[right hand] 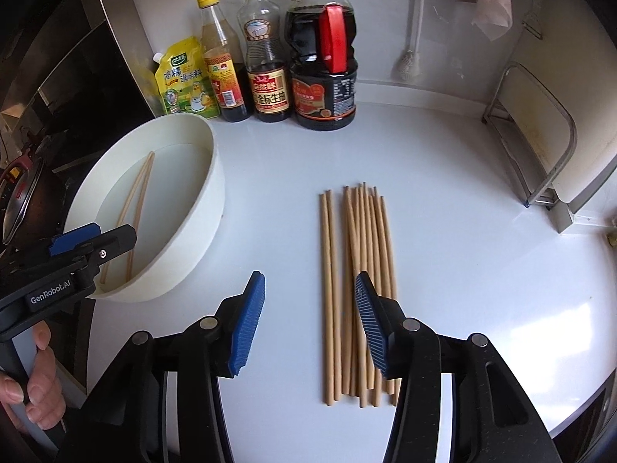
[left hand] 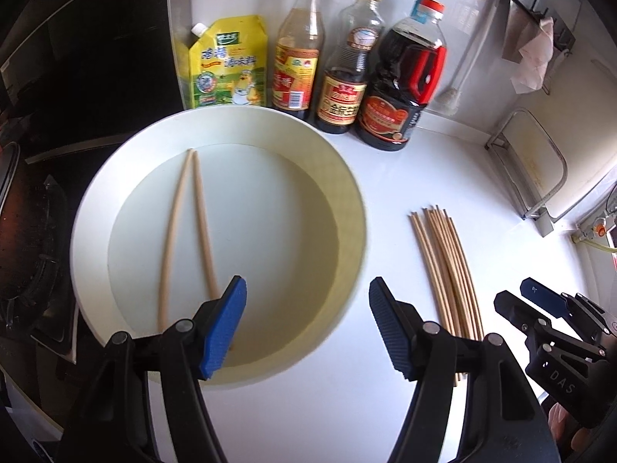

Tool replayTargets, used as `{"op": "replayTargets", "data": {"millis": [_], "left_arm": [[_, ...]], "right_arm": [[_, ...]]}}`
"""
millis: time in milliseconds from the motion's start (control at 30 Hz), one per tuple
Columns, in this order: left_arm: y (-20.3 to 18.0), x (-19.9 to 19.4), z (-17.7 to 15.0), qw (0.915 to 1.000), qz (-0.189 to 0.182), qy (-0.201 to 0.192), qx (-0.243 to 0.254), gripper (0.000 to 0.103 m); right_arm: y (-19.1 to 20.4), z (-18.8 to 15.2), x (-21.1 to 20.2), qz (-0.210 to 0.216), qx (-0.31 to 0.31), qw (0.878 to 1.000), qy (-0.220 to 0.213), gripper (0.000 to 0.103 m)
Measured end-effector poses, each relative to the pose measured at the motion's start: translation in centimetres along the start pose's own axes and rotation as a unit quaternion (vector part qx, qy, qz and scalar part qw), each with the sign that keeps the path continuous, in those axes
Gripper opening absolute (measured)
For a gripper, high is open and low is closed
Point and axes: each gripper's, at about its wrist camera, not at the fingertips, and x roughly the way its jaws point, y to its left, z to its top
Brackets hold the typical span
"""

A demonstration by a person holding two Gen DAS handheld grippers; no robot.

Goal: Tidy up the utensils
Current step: 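Lift the open right tool out of the basin back toward the chopsticks, then separate one chopstick from the pile and pinch it with the right tool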

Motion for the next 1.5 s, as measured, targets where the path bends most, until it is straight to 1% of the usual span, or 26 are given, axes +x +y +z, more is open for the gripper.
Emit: {"op": "replayTargets", "data": {"millis": [367, 533, 667, 733, 900, 1033, 1067, 1100, 1267, 1500], "left_arm": [[-5.9, 1.1, -1.7, 0.9987, -0.032, 0.020, 0.032, 0.065], [-8.0, 1.8, -2.4, 0.9978, -0.036, 0.029, 0.047, 0.068], [-9.2, 2.8, -3.0, 0.9973, -0.032, 0.041, 0.051, 0.068], [-9.6, 3.4, -3.3, 0.9972, -0.025, 0.045, 0.054, 0.068], [-10.0, 4.8, -4.2, 0.9971, -0.010, 0.057, 0.048, 0.072], [-10.1, 6.1, -4.7, 0.9967, -0.002, 0.068, 0.043, 0.073], [-10.2, 6.3, -4.8, 0.9967, 0.000, 0.070, 0.040, 0.073], [-10.2, 6.6, -4.8, 0.9968, 0.001, 0.072, 0.037, 0.073], [-10.5, 7.5, -5.0, 0.9968, 0.009, 0.073, 0.029, 0.075], [-10.6, 7.9, -5.1, 0.9972, 0.017, 0.070, 0.020, 0.075]], "right_arm": [[-6.0, -2.8, 0.6, -0.025, 0.029, 0.999, 0.020, 0.048], [-7.8, -3.7, 1.7, -0.028, 0.032, 0.999, 0.031, 0.049], [-8.7, -4.3, 2.8, -0.026, 0.030, 0.998, 0.038, 0.049], [-9.1, -4.4, 3.4, -0.023, 0.026, 0.999, 0.041, 0.049], [-9.7, -4.4, 5.2, -0.023, 0.018, 0.999, 0.044, 0.049], [-10.1, -4.0, 6.7, -0.014, 0.016, 0.998, 0.051, 0.049], [-10.0, -3.9, 6.9, -0.013, 0.013, 0.999, 0.051, 0.050], [-10.0, -3.8, 7.1, -0.014, 0.008, 0.999, 0.050, 0.052], [-9.8, -3.3, 7.8, -0.013, -0.005, 0.999, 0.043, 0.053], [-9.8, -3.4, 9.2, -0.011, -0.014, 0.999, 0.048, 0.053]]}}
